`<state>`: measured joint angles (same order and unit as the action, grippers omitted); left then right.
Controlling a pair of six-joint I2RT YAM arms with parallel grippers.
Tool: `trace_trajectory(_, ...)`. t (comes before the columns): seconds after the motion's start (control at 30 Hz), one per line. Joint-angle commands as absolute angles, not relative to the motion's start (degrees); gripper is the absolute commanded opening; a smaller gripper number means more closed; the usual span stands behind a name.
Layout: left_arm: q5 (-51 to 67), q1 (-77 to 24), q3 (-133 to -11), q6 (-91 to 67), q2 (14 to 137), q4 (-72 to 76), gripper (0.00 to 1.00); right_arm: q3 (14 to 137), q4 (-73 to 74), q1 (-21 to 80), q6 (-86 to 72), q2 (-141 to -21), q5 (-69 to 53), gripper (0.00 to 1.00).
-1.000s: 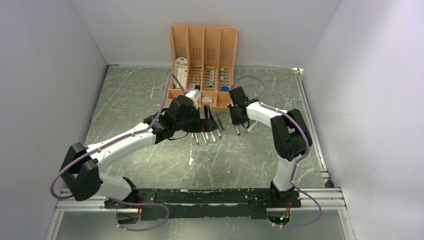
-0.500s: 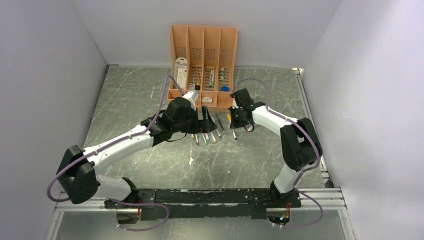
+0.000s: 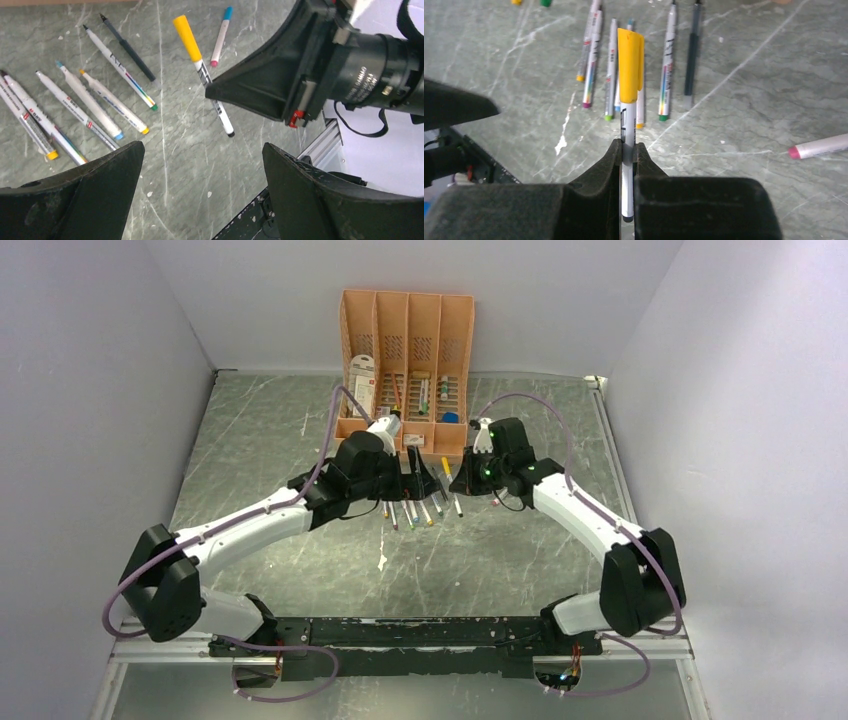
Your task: Open the pen caps
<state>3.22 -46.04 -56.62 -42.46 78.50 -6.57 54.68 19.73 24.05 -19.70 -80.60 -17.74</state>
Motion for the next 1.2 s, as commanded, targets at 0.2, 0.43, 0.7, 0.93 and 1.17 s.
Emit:
trace_trajectory(0.2,10.1,-43.5,-59.2,-42.8,81.7,2.3,1.0,52.2,14.1,23.8,-21.8,-74.2,-30.2,0.0)
trace_trajectory(0.43,12.7,-42.0,-57.7,-44.0,81.6,6.2,1.0,50.6,11.0,23.8,-23.1,-74.0,-35.2,0.0)
trace_trajectory(0.7,14.7,-41.1,-56.6,-44.5,81.6,9.1,0.99,49.9,8.7,23.9,-24.8,-73.6,-38.2,0.0)
trace_trajectory(0.93,14.5,-41.1,-55.2,-45.4,82.0,10.8,0.94,50.1,8.9,23.9,-25.4,-72.3,-38.6,0.0)
trace_trajectory(1.17,13.3,-41.1,-54.3,-46.3,82.9,12.3,0.84,49.9,8.4,24.0,-26.9,-70.3,-39.7,0.0)
